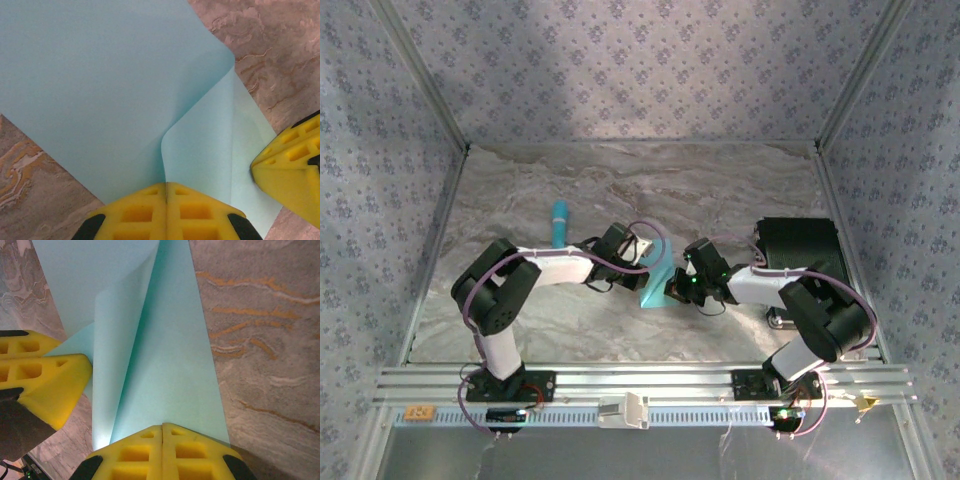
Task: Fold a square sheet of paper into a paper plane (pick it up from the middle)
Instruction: Fold the triangle a second time at the center of the table.
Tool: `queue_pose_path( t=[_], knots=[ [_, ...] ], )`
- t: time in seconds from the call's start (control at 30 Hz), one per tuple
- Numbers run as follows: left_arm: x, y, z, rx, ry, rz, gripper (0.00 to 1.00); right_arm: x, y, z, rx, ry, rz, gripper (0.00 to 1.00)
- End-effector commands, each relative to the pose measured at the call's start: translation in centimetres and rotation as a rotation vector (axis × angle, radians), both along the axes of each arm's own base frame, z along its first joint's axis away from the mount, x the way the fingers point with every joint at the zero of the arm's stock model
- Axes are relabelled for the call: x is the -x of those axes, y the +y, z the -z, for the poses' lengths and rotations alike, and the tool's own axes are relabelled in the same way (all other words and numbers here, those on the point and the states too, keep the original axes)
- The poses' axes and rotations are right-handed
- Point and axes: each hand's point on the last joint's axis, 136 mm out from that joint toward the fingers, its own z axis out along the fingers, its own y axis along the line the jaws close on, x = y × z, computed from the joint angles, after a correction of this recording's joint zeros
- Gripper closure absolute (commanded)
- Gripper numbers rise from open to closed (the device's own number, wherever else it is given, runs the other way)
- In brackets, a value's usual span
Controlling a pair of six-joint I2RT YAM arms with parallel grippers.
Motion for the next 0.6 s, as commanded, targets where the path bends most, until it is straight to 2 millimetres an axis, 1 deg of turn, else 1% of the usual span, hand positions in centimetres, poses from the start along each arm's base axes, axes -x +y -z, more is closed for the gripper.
queue_pose_path(
  t=[0.0, 0.37, 0.57],
  knots=[
    [-0.5, 0.0, 0.2, -0.022, -0.009, 0.005, 0.98, 1.2, -1.9, 2.2, 0.095, 0.065, 0.012, 0.97],
    [-0.5, -0.2, 0.8, -0.021, 0.001, 0.007, 0.98, 1.1, -2.0, 2.1, 0.095, 0.064, 0.016, 0.97],
    [-0.5, 0.2, 1.1, -0.040, 0.003, 0.003, 1.00, 1.1, -2.0, 2.1, 0.095, 0.064, 0.017, 0.97]
  ],
)
